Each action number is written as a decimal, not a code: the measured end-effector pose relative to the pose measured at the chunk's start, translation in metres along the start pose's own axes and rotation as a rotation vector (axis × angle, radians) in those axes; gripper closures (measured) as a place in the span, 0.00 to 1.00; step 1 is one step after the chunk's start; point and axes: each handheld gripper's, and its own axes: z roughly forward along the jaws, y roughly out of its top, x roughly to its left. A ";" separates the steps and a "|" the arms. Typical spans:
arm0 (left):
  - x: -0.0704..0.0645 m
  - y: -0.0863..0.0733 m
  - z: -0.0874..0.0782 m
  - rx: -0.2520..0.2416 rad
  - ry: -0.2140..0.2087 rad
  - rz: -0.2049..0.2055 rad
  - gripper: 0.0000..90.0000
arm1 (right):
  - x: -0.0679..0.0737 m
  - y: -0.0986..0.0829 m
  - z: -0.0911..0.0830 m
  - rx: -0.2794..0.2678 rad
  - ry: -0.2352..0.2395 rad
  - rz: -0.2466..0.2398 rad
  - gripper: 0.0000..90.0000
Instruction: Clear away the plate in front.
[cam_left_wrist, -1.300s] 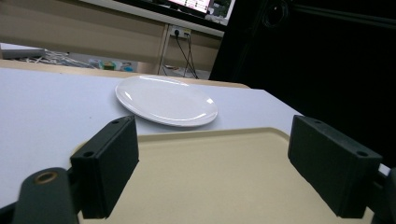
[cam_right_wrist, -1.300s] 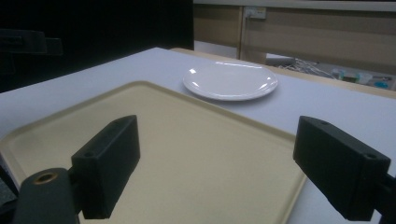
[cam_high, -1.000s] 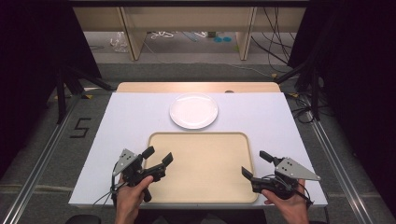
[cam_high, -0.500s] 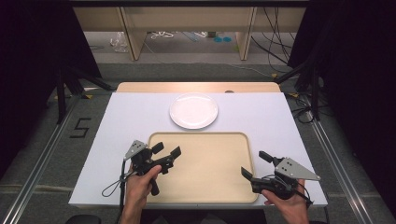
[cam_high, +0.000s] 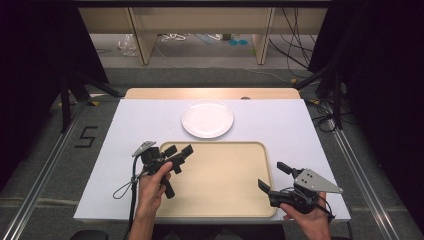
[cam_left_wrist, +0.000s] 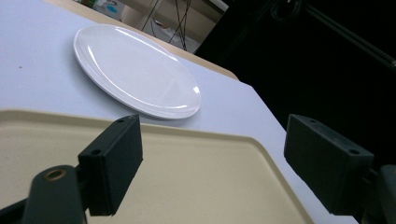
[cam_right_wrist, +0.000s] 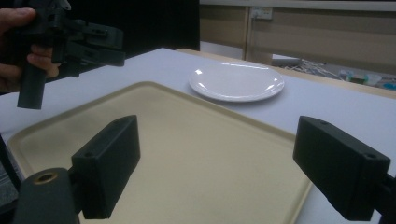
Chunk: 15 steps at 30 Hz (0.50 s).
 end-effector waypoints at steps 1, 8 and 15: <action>0.001 0.001 0.002 -0.003 0.000 -0.024 0.22 | 0.000 0.000 0.000 0.003 0.000 0.000 0.18; 0.011 0.012 0.017 0.016 0.011 -0.119 0.22 | 0.000 0.000 0.000 -0.004 0.002 0.000 0.18; 0.016 0.018 0.033 0.029 0.036 -0.181 0.23 | -0.001 0.000 0.001 -0.004 0.006 0.000 0.18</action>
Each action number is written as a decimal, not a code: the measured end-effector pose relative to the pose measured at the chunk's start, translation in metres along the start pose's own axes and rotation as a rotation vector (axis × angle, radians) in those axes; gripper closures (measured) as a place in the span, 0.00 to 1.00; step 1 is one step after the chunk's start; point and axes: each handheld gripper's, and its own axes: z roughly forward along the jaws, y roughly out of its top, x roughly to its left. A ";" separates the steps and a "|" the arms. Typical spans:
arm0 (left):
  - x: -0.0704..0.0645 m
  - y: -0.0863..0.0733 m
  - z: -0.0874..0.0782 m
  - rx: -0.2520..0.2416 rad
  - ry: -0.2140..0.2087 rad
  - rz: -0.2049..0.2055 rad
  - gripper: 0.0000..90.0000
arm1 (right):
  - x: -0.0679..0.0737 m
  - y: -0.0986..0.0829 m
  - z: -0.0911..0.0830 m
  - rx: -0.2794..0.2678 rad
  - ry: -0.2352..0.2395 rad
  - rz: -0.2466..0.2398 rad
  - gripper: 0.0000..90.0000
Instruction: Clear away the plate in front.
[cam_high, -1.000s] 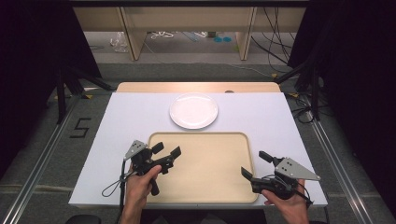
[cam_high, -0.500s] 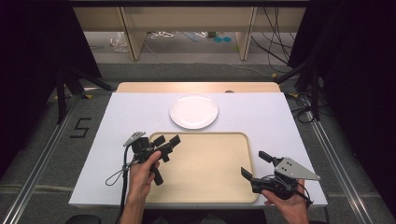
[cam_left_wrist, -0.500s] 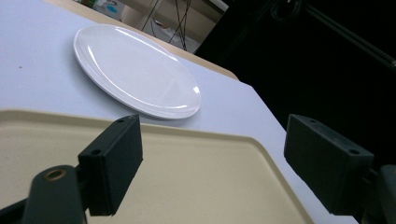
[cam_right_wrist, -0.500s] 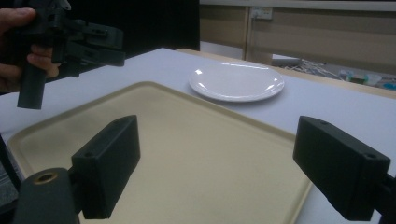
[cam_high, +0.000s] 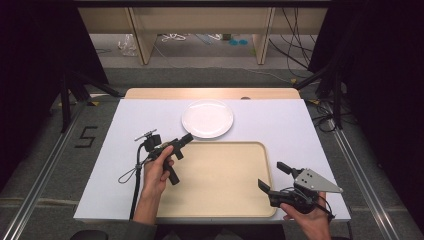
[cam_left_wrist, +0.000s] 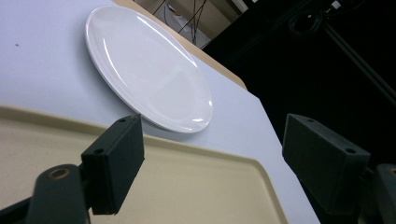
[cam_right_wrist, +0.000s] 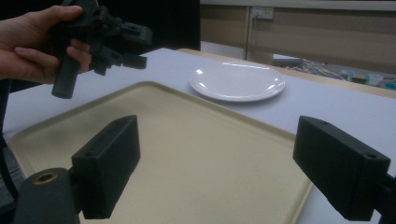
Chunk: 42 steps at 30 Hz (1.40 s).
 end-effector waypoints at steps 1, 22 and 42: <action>0.000 0.001 0.002 -0.002 0.008 -0.007 0.23 | 0.000 0.000 0.000 -0.004 -0.001 0.005 0.18; 0.013 0.022 0.042 0.008 0.049 -0.164 0.27 | -0.001 0.000 0.000 -0.008 0.026 0.017 0.18; 0.036 0.029 0.074 0.042 0.122 -0.260 0.29 | -0.001 -0.001 0.000 -0.010 0.037 0.016 0.18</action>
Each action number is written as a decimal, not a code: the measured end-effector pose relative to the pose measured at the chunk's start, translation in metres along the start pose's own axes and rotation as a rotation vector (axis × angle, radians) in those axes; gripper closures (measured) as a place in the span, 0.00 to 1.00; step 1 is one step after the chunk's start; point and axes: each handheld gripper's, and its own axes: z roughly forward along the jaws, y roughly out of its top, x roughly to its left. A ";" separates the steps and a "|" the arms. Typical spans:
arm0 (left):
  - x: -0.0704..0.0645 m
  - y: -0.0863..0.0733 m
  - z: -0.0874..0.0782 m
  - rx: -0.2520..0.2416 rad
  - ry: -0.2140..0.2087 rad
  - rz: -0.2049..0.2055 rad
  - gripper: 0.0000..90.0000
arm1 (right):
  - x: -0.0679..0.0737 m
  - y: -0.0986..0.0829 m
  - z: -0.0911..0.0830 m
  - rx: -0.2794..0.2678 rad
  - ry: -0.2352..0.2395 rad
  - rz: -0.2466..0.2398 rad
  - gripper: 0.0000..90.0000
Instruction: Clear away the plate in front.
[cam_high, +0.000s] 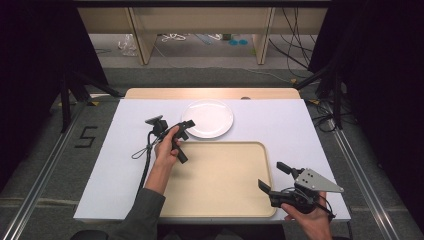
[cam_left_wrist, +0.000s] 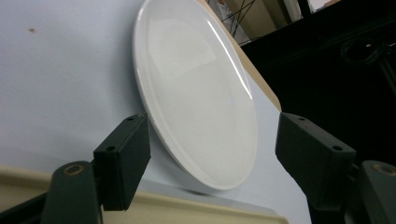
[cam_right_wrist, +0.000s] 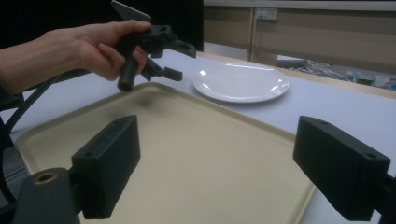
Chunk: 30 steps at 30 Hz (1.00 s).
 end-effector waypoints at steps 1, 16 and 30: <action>0.001 0.001 0.001 -0.002 0.003 -0.006 0.29 | 0.000 0.000 0.000 0.000 0.002 0.003 0.18; 0.013 0.004 0.013 -0.005 0.022 -0.075 0.38 | 0.001 0.000 -0.001 0.015 0.000 0.007 0.18; 0.008 0.008 0.025 0.009 0.047 -0.136 0.45 | 0.001 0.000 -0.001 0.015 -0.003 0.006 0.18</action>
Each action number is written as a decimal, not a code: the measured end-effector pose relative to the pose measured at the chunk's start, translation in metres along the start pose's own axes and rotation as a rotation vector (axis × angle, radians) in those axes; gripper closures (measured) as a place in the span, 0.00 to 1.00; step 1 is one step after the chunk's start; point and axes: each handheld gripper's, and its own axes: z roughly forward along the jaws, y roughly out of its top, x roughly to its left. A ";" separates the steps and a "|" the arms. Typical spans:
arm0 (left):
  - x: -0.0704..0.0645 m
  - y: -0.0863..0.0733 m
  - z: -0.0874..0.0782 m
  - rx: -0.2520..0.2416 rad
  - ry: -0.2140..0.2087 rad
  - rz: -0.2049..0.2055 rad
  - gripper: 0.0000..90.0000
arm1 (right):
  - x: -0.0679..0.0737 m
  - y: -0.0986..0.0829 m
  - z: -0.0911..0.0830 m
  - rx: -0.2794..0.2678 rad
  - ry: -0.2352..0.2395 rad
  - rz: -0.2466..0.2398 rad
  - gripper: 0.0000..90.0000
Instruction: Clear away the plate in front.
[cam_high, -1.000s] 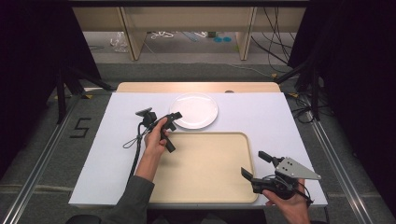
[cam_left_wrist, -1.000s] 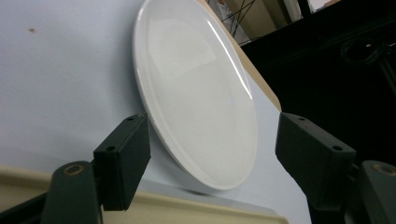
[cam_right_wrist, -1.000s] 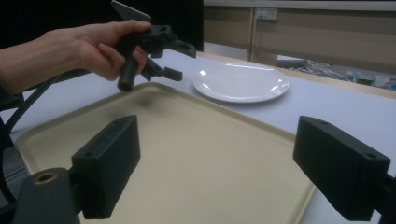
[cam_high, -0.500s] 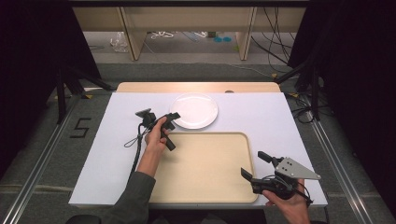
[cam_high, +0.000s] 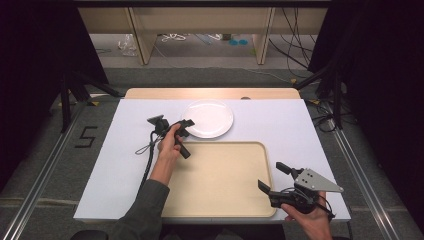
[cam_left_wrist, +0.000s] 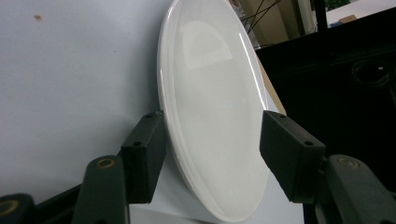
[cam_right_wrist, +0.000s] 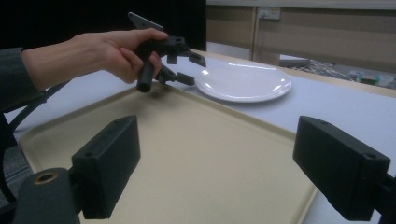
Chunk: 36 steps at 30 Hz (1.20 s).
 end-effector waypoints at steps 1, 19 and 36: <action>0.001 0.000 0.001 -0.009 0.013 -0.006 0.46 | 0.000 0.000 -0.001 0.009 -0.002 0.000 0.18; 0.001 0.002 0.018 0.005 0.070 -0.078 0.65 | 0.001 0.000 0.000 0.004 0.012 0.002 0.18; 0.011 0.000 0.020 -0.021 0.082 -0.117 0.88 | 0.001 0.001 0.000 0.011 0.021 0.001 0.18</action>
